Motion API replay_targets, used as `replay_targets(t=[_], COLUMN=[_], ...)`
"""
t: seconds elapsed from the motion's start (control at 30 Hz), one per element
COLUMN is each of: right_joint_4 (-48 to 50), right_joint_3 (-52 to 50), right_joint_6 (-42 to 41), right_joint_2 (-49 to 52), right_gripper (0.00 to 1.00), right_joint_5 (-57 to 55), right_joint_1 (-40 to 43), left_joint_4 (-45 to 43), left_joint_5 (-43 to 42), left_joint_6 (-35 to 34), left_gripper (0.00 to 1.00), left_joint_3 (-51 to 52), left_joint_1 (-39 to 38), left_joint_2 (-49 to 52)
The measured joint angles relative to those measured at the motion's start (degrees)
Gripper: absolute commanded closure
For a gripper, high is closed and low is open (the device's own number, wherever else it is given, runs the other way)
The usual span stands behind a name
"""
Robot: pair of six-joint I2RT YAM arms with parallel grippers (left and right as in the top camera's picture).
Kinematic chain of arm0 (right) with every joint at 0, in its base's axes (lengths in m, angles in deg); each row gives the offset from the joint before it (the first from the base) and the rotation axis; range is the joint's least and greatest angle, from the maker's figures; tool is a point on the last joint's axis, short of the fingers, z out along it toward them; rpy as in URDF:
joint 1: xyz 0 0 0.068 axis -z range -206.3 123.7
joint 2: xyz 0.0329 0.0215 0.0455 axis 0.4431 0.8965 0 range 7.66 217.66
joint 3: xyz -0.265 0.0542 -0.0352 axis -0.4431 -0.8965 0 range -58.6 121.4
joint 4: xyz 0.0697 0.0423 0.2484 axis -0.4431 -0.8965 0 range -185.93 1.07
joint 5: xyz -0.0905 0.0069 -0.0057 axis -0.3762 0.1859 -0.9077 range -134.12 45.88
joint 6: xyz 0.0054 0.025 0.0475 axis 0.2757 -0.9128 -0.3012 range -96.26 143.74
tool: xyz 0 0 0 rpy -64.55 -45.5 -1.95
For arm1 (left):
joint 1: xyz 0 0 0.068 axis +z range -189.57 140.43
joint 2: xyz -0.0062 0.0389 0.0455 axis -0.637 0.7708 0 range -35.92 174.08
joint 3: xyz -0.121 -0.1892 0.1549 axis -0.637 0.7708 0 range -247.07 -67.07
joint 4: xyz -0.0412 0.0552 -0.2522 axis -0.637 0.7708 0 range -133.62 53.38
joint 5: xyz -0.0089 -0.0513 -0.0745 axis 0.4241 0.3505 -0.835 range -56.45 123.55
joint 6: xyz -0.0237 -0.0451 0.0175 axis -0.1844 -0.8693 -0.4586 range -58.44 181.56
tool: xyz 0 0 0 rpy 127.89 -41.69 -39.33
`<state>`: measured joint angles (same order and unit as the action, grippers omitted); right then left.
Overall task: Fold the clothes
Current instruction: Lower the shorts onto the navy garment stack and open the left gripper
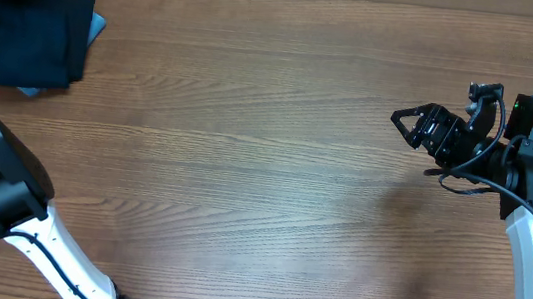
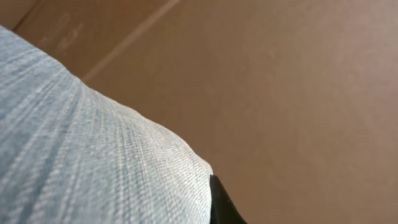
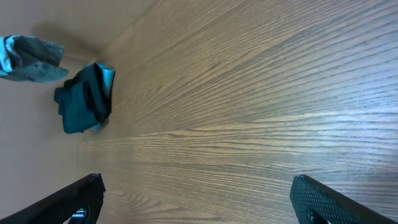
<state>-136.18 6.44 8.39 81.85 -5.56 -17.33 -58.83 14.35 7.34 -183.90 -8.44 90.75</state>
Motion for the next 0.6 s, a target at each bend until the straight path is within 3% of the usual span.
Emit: replay_targets(t=[0.27,0.6], right_joint_4=[-0.48,-1.31], right_joint_3=[0.0,0.0], right_joint_6=[0.0,0.0], right_joint_2=[0.0,0.0], right_gripper=[0.0,0.0], right_joint_5=[3.19,4.52], right_joint_1=[0.0,0.0], left_joint_4=[-0.24,-0.11], left_joint_5=[5.84,4.44], left_joint_6=[1.03,2.23], left_gripper=[0.88,0.9], left_joint_3=[0.0,0.0], left_joint_1=[-3.45,-4.0], left_joint_2=[1.2,6.62])
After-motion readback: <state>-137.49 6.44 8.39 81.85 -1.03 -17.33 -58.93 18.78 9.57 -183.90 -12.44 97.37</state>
